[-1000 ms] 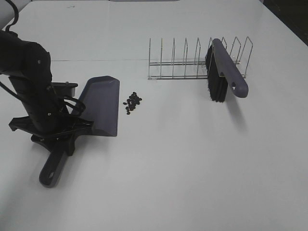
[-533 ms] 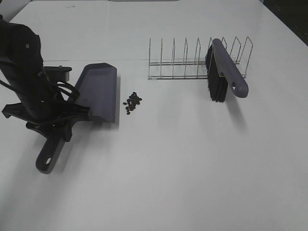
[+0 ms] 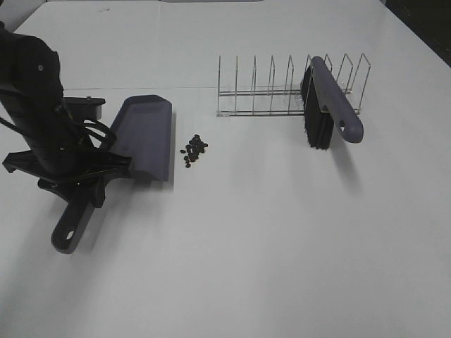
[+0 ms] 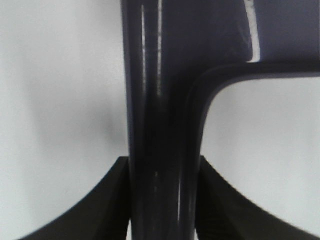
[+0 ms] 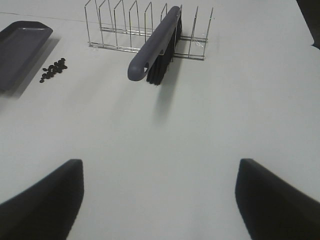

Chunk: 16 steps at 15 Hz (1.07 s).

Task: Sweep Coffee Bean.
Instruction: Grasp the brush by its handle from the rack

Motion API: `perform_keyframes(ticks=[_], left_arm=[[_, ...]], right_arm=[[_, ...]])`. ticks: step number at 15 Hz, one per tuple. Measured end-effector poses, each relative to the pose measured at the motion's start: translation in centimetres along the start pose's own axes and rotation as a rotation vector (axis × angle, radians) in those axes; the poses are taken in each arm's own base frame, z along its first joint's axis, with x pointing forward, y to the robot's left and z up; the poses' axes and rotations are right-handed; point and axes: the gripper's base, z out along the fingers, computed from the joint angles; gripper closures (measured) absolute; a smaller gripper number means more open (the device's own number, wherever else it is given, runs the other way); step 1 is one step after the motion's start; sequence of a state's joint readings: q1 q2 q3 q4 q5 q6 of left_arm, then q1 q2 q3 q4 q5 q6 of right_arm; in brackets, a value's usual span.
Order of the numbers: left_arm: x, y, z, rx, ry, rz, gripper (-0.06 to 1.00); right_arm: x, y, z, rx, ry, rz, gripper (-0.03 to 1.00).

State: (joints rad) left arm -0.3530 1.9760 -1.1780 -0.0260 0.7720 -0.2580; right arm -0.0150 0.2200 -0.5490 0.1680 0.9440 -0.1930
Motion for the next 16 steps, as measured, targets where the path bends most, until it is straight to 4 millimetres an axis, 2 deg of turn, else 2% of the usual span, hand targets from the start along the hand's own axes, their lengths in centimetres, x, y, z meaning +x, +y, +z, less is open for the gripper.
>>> perform_keyframes(ticks=[3,6,7,9,12,16], left_arm=[[0.0,0.0,0.0,0.000,0.000,0.000,0.60],[0.0,0.0,0.0,0.000,0.000,0.000,0.60],[0.0,0.0,0.0,-0.001,0.000,0.001,0.60],[0.0,0.0,0.0,-0.001,0.000,0.001,0.60],[0.0,0.0,0.0,-0.001,0.000,0.001,0.60],[0.0,0.0,0.0,0.000,-0.004,0.001,0.60]], right_arm=[[-4.1,-0.7,2.5,-0.009,0.102,0.021,0.23],[-8.8,-1.6,6.4,-0.032,0.218,0.056,0.25],[-9.6,-1.7,7.2,-0.040,0.235,0.068,0.26],[-12.6,-2.1,10.5,-0.079,0.298,0.122,0.26],[-16.2,-2.9,15.5,-0.097,0.374,0.151,0.27],[-19.2,-3.9,21.4,-0.088,0.472,0.287,0.27]])
